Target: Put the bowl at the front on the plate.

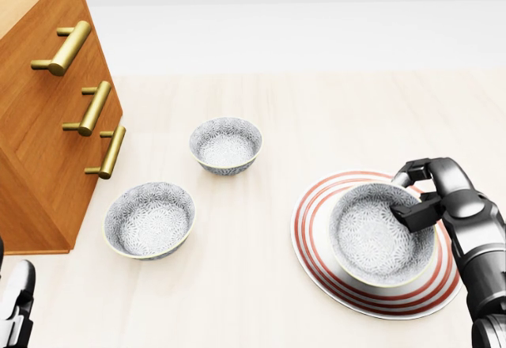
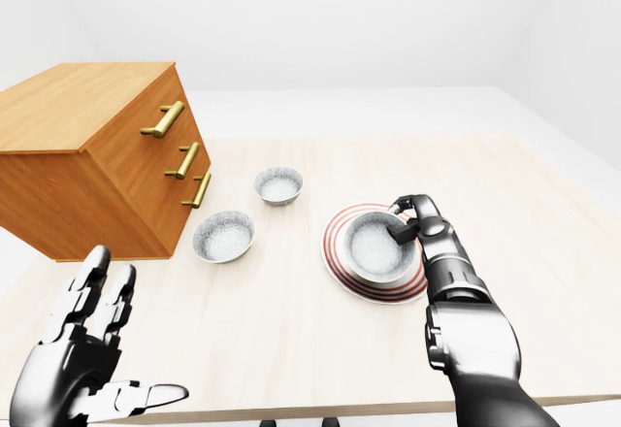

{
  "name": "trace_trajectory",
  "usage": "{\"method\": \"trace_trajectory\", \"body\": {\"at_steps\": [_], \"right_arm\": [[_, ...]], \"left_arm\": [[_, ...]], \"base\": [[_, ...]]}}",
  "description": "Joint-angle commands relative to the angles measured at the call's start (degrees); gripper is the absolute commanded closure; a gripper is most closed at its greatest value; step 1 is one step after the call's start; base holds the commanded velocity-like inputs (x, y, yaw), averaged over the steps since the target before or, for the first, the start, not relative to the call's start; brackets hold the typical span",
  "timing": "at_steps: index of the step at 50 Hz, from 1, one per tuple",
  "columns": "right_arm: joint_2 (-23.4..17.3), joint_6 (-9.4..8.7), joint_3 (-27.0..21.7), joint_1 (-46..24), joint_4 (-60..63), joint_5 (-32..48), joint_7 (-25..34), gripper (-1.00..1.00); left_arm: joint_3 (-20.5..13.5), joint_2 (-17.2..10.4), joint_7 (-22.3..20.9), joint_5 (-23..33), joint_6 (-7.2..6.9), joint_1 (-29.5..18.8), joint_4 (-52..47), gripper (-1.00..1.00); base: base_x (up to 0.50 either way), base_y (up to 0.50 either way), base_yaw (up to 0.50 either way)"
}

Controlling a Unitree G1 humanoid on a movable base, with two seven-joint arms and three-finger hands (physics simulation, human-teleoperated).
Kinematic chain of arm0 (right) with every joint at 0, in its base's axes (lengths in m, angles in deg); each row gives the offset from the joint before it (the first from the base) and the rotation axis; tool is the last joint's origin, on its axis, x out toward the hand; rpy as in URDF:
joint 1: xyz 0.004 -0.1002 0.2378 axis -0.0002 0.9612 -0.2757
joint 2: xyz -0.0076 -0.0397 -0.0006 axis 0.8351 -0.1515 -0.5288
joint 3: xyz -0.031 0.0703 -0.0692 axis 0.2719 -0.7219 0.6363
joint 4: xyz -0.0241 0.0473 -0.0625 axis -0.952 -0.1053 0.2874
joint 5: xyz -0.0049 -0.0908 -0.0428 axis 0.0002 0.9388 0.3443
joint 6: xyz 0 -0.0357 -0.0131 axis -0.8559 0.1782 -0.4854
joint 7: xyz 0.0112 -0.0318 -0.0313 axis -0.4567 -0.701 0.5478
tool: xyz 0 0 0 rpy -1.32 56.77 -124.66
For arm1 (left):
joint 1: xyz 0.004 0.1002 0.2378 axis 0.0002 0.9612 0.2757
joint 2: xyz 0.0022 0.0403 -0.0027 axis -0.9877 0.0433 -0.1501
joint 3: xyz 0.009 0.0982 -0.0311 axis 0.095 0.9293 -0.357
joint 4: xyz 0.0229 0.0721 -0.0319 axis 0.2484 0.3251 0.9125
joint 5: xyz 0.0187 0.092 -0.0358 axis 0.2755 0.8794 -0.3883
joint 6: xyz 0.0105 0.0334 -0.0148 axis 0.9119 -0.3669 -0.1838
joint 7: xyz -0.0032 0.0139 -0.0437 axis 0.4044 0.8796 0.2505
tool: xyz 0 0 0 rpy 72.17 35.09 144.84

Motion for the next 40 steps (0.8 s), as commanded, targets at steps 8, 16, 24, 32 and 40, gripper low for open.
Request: {"method": "trace_trajectory", "body": {"at_steps": [8, 16, 24, 32, 40], "right_arm": [[-0.15, 0.0, -1.15, -0.45, 0.4, -0.67, -2.83, -1.0], [-0.24, 0.0, -0.97, -0.17, 0.51, -0.54, -2.54, -1.0], [-0.53, 0.0, -1.02, -0.07, 0.91, -0.45, -2.29, -1.0], [-1.86, 0.0, -1.52, 0.08, 5.68, -1.54, 0.12, -1.0], [-2.76, 0.0, -3.81, 5.79, 27.38, -4.16, 6.48, -1.0]], "left_arm": [[-0.55, 1.08, -1.29, 0.43, 0.0, 0.32, -0.36, -1.0], [-0.33, 0.94, -1.11, 0.63, 0.0, 0.2, -0.04, -1.0], [-0.31, 0.65, -0.82, 0.67, 0.0, -0.29, 0.29, -1.0], [-0.17, 0.51, -0.62, 0.62, 0.0, -0.28, 0.25, -1.0], [-1.6, 1.03, -1.34, -0.03, 0.0, -0.48, -1.82, -1.0]], "base": [[0.0, 0.0, 0.0], [0.0, 0.0, 0.0], [0.0, 0.0, 0.0], [0.0, 0.0, 0.0], [0.0, 0.0, 0.0]]}}
